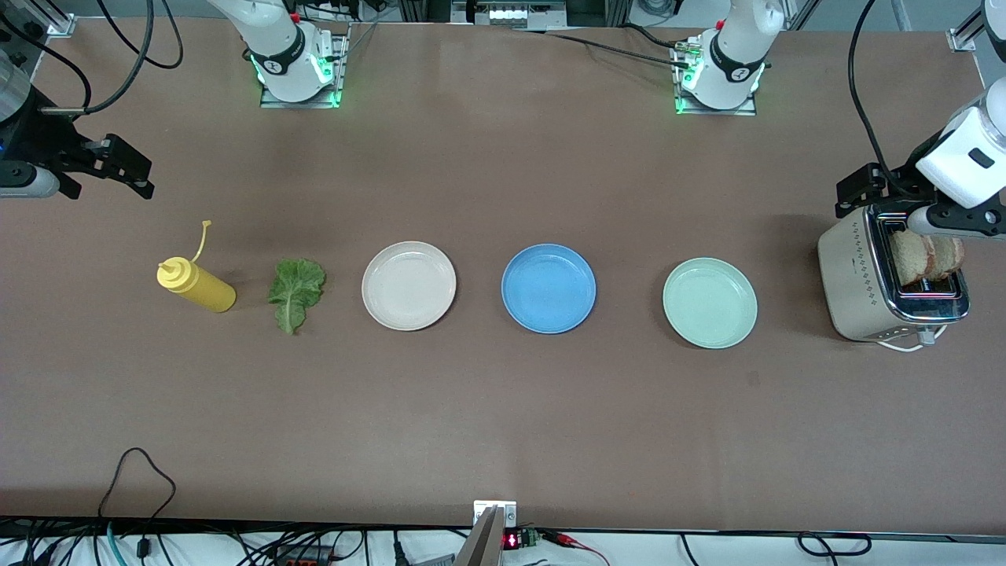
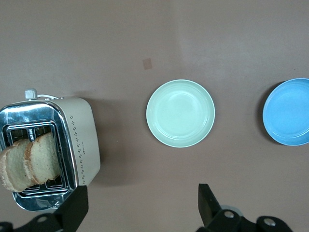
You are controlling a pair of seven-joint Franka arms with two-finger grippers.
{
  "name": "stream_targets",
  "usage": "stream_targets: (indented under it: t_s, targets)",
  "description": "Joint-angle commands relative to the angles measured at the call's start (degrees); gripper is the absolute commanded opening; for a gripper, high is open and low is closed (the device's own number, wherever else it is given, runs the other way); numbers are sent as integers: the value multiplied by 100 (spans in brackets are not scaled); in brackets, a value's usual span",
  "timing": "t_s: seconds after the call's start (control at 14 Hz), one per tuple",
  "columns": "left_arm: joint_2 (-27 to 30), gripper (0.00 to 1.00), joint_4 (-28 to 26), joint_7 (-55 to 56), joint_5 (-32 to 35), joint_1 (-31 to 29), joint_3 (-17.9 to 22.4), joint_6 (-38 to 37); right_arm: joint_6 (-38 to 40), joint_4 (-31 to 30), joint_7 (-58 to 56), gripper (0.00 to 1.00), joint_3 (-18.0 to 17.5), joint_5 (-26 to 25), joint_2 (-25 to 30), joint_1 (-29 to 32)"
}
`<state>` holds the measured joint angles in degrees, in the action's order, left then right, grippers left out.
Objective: Make sandwich in blue plate with both arms
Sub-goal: 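Reach the left gripper down to a bread slice in the toaster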
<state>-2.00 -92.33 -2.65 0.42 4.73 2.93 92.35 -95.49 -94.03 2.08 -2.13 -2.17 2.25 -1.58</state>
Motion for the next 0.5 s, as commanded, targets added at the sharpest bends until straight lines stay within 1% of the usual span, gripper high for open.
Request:
stream_targets:
  t_s: [0.0,0.14,0.36,0.43]
  targets:
    - [-90,100,198,72,125,2,-3,-200,-22,-116,73,100,-33,-46,126,18]
    - [-116,100,198,63,125,20,-3,-445,-22,-116,73,100,-33,-46,126,18]
    - [-257,100,233,63,107,-7,5,-464,-4,-116,73,100,-24,-38,118,26]
    - [-431,100,259,54,133,-7,5,-464,-4,-116,73,100,-24,-38,118,18]
